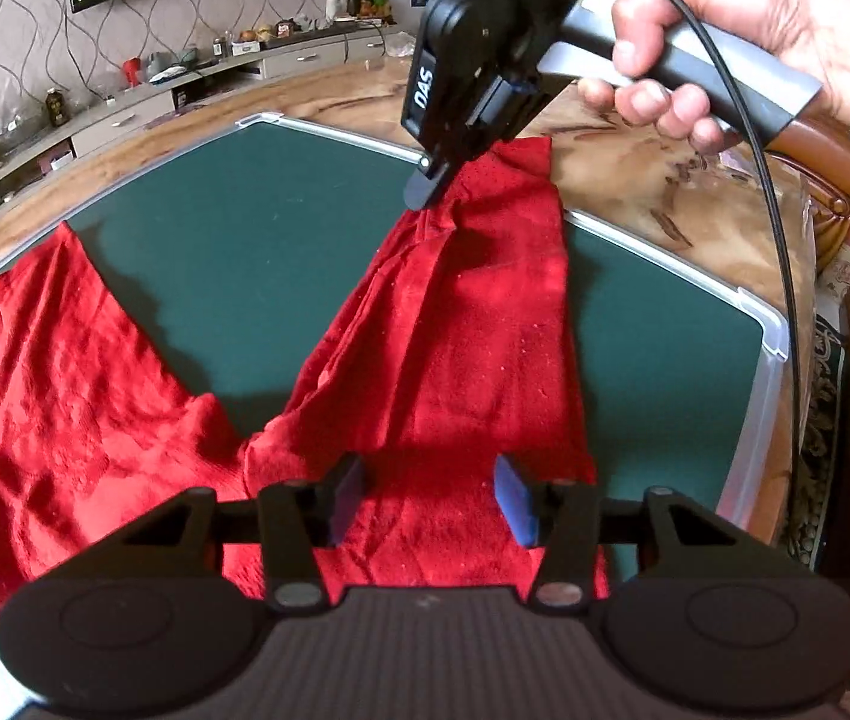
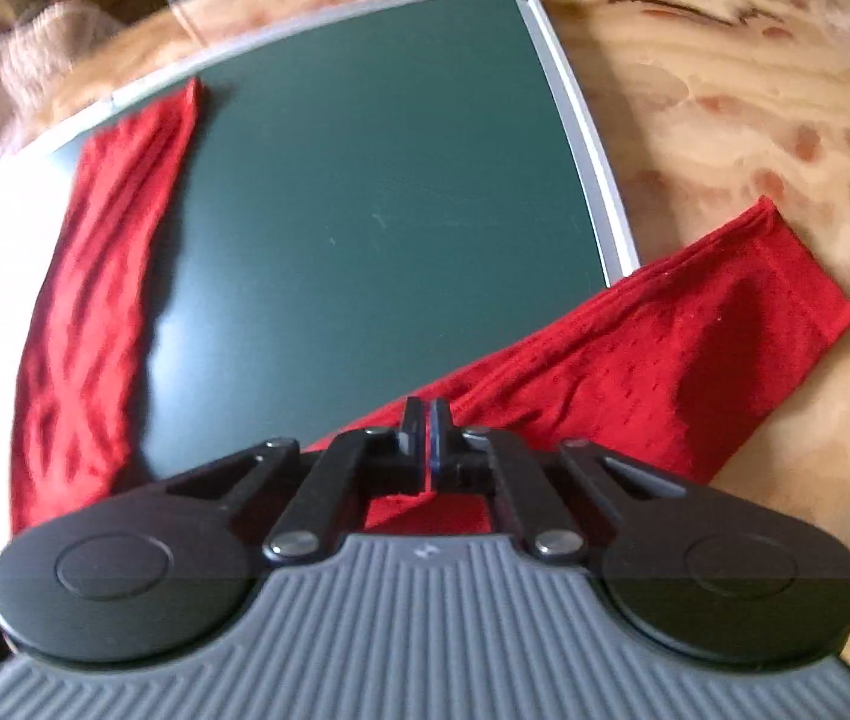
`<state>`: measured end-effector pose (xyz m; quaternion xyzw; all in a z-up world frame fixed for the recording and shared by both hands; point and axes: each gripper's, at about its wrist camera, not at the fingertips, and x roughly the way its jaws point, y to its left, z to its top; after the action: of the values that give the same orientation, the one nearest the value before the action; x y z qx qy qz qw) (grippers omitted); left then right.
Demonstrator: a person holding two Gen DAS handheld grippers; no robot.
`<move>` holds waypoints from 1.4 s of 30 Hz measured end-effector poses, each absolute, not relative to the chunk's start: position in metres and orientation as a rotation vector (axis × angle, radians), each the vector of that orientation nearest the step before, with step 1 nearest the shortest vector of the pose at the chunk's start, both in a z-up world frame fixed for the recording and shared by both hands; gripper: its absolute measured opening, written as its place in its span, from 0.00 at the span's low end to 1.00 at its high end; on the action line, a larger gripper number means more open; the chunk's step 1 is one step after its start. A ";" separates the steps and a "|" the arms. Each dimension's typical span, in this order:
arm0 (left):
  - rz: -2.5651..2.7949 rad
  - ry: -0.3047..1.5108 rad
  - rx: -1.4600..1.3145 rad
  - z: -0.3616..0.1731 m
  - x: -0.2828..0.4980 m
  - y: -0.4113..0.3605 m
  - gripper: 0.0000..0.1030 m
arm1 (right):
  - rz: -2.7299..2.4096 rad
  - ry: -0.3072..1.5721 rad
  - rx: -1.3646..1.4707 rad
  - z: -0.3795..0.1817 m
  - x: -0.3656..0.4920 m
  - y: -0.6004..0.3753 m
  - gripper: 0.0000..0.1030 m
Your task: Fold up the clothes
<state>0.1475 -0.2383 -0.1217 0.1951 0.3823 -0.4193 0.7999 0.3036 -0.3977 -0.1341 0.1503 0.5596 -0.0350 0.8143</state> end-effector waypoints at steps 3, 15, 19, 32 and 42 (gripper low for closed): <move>-0.900 0.820 0.419 -0.122 0.149 -0.239 0.54 | -0.081 1.210 0.324 -0.135 0.305 -0.396 0.04; -0.908 0.818 0.417 -0.123 0.150 -0.238 0.56 | -0.156 1.312 0.149 -0.142 0.319 -0.365 0.24; -0.907 0.815 0.411 -0.124 0.148 -0.238 0.56 | -0.166 1.309 0.055 -0.144 0.319 -0.356 0.12; -0.917 0.806 0.408 -0.124 0.147 -0.233 0.57 | -0.164 1.191 0.367 -0.134 0.305 -0.398 0.07; -0.914 0.819 0.389 -0.120 0.150 -0.229 0.57 | -0.152 1.167 0.389 -0.139 0.300 -0.404 0.26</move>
<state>0.1495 -0.2292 -0.1197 0.1815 0.3820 -0.4261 0.7998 0.2997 -0.4045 -0.1389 0.1823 0.5467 -0.0713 0.8141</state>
